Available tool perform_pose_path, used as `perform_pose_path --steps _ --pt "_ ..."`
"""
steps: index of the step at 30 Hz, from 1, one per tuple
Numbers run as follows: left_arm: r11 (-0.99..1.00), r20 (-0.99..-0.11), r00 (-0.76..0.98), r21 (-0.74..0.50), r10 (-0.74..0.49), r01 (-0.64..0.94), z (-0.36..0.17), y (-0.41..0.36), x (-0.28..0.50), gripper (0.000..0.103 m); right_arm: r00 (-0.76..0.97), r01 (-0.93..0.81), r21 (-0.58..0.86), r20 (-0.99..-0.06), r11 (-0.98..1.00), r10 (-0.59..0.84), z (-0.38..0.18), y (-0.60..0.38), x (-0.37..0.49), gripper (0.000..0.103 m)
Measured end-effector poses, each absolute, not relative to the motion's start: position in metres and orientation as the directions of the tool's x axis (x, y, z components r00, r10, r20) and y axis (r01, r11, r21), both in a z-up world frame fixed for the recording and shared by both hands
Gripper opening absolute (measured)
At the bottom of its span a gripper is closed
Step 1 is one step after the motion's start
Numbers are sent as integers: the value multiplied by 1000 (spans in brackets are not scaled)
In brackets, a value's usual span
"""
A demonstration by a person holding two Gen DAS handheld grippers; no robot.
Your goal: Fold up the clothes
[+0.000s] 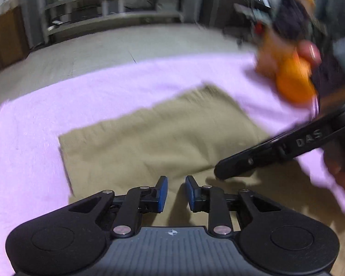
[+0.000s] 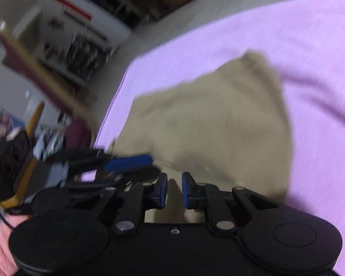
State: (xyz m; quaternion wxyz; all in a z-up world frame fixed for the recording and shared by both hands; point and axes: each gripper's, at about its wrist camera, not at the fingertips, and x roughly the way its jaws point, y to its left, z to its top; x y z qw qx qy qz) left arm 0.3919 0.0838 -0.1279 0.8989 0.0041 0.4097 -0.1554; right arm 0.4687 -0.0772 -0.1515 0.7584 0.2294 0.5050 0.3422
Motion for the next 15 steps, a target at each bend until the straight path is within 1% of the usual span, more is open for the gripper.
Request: perform_pose_path --steps 2,3,4,6,7,8,10,11,12,13,14,15 --pt "985 -713 680 -107 -171 135 -134 100 405 26 366 -217 714 -572 665 734 -159 -96 482 13" --pt "994 -699 707 -94 -108 58 -138 109 411 23 422 -186 721 -556 668 717 -161 -105 485 12" --pt "995 -686 724 -96 -72 7 -141 116 414 18 473 -160 720 -544 675 693 -164 -112 486 6" --pt "991 -663 748 -120 -38 -56 -144 125 416 13 542 -134 707 -534 695 648 -167 -120 481 0" --pt "989 -656 754 -118 -15 -84 -143 124 417 13 575 -121 700 -528 704 624 -168 -124 479 0" --pt "989 -648 761 -93 26 -114 -140 119 417 13 605 -108 694 -522 712 601 -169 -127 477 0" --pt "977 -618 765 23 180 -211 -131 109 413 15 646 -91 665 -527 741 552 -163 -127 467 0" --pt "967 -603 763 63 233 -246 -124 106 408 16 667 -81 628 -543 774 510 -155 -124 462 2" --pt "962 -595 762 80 256 -262 -116 105 401 19 688 -69 589 -556 805 466 -147 -122 457 15" --pt "956 -586 761 96 280 -277 -108 104 394 23 705 -59 552 -567 832 426 -139 -119 452 22" --pt "957 -590 758 98 277 -274 -99 104 386 24 705 -65 535 -573 842 419 -130 -120 445 22" --pt "965 -605 757 83 248 -249 -89 105 376 24 698 -72 532 -578 844 423 -120 -123 437 22"
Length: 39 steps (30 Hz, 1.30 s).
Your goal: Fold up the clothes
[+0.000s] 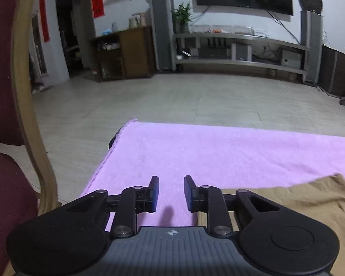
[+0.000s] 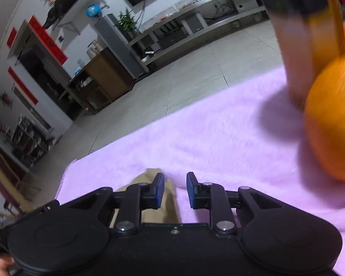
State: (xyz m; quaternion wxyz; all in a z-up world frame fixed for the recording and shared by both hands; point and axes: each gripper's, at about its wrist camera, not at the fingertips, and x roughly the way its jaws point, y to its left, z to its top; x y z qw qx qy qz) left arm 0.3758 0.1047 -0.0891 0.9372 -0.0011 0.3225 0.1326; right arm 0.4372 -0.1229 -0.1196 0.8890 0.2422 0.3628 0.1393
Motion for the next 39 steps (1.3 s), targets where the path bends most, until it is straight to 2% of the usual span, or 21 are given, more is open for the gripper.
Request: perform_pose_path --steps 4,6,10,13,16,17,18,19,20,22,24,26,28,29,30,32,35,36,37,39 --pt "986 -639 751 87 166 -143 -53 98 318 32 700 -109 470 -590 876 403 -64 -134 392 22" --pt "993 -660 743 94 116 -71 -42 93 288 32 708 -129 428 -592 895 385 -36 -141 363 23" --pt "993 -698 716 101 31 56 -37 74 230 32 753 -171 311 -571 935 328 9 -147 303 37" --pt "991 -716 698 75 -24 111 -50 57 201 32 773 -189 234 -563 954 291 19 -144 269 45" --pt "994 -724 687 18 -62 110 -72 48 196 31 716 -218 251 -616 943 329 -10 -136 262 43" --pt "994 -726 684 -3 -74 105 -79 48 201 29 679 -236 266 -643 935 355 -24 -131 265 38" --pt "994 -725 684 -10 -79 105 -86 46 207 22 629 -265 290 -671 920 393 -40 -123 269 25" --pt "995 -720 690 -4 -74 102 -89 45 211 18 569 -298 327 -693 897 442 -55 -115 273 17" --pt "995 -711 700 2 -65 95 -90 46 217 18 508 -328 366 -709 871 489 -70 -106 277 16" --pt "994 -691 719 4 -75 107 -90 45 224 17 422 -381 422 -713 823 560 -87 -86 280 16" --pt "991 -673 734 16 -87 132 -91 42 230 18 408 -426 411 -708 806 577 -93 -68 284 16" --pt "989 -687 726 73 -44 130 -101 37 238 17 412 -461 384 -706 800 576 -96 -52 289 17" --pt "989 -729 684 90 -18 122 -115 39 246 17 411 -477 313 -747 822 523 -106 -37 296 17" --pt "987 -734 679 101 -12 127 -119 38 247 17 408 -479 261 -779 838 476 -113 -31 300 19" --pt "985 -731 682 117 -4 130 -119 37 247 17 405 -490 222 -798 843 446 -122 -28 302 25" --pt "982 -725 688 137 10 130 -119 35 247 17 405 -465 235 -801 854 441 -124 -27 302 27" --pt "990 -711 703 95 -6 105 -106 38 239 18 410 -445 294 -773 846 484 -116 -38 302 27" --pt "992 -703 711 75 -17 99 -99 39 234 23 419 -435 323 -754 840 507 -109 -45 301 27" --pt "993 -690 723 56 -34 100 -92 40 229 34 433 -422 351 -732 836 526 -103 -55 300 27" --pt "993 -663 746 40 -59 113 -81 40 221 39 465 -394 388 -699 834 544 -92 -73 298 32"
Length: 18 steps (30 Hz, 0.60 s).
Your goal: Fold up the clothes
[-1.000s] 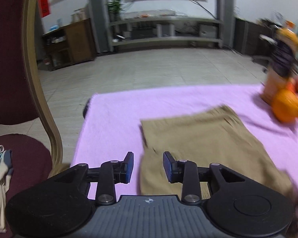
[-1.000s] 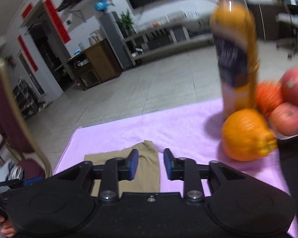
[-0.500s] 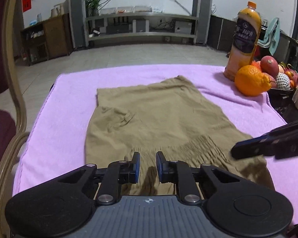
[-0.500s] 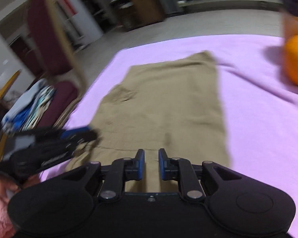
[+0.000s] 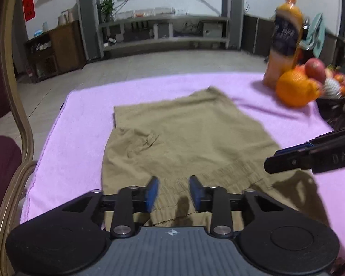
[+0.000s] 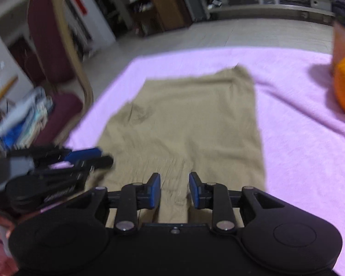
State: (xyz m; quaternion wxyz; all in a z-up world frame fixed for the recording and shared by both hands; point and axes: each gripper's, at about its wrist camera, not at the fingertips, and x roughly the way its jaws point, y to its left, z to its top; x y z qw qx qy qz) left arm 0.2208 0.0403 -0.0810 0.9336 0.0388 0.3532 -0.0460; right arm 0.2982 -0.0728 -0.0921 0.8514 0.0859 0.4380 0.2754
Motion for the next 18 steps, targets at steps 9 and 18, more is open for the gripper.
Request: perform_pose_path --steps 9,18 --pt "981 -677 736 139 -7 137 -93 25 219 43 558 -143 510 -666 848 495 -94 -134 320 59" --pt "963 -676 728 107 -113 249 -87 10 237 36 553 -33 602 -654 798 516 -119 -162 358 44"
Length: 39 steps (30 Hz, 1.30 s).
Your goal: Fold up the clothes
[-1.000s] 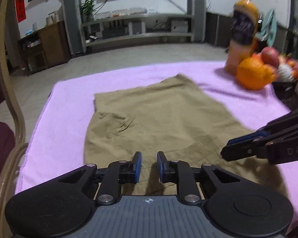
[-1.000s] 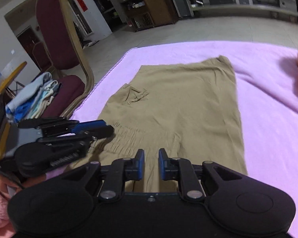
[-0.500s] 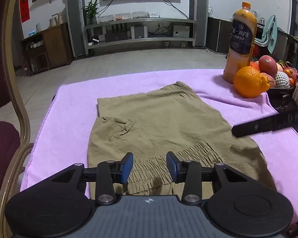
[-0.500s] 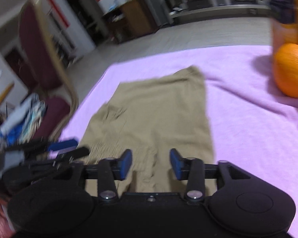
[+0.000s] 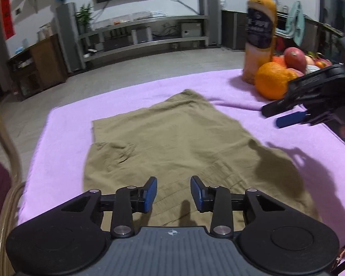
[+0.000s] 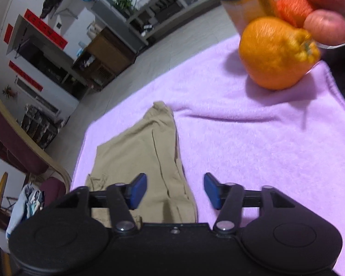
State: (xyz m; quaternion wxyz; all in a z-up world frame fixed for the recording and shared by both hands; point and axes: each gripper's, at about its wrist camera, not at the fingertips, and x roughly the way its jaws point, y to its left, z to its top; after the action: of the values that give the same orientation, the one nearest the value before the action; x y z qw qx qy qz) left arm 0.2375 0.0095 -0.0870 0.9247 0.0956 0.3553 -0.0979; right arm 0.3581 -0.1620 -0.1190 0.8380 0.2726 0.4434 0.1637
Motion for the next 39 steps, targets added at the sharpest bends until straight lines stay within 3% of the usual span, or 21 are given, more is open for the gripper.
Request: perform_pose_path --steps 5,9,16,23,29,30,33,39 --pt "960 -715 683 61 -149 273 -107 -1 263 21 519 -78 574 -675 815 525 -132 -149 386 41" --pt "938 -724 672 109 -152 330 -127 -12 264 21 520 -109 576 -661 810 540 -139 -141 413 41" --pt "957 -759 613 -45 -219 287 -123 3 279 21 523 -142 633 -605 761 601 -158 -137 453 41" --pt "961 -761 614 -43 -210 275 -123 -4 279 21 483 -214 724 -505 656 715 -171 -129 483 40" --pt "959 -761 609 -62 -224 275 -123 -1 280 21 491 -225 724 -494 652 718 -172 -112 503 40" --pt "959 -761 609 -60 -224 277 -122 -1 279 21 497 -225 711 -504 666 706 -170 -109 504 39" --pt "958 -760 611 -49 -220 283 -122 -2 279 21 515 -203 638 -576 743 635 -164 -98 505 11" --pt "963 -762 608 -76 -225 260 -119 3 280 21 584 -325 508 -555 798 592 -94 -84 460 7"
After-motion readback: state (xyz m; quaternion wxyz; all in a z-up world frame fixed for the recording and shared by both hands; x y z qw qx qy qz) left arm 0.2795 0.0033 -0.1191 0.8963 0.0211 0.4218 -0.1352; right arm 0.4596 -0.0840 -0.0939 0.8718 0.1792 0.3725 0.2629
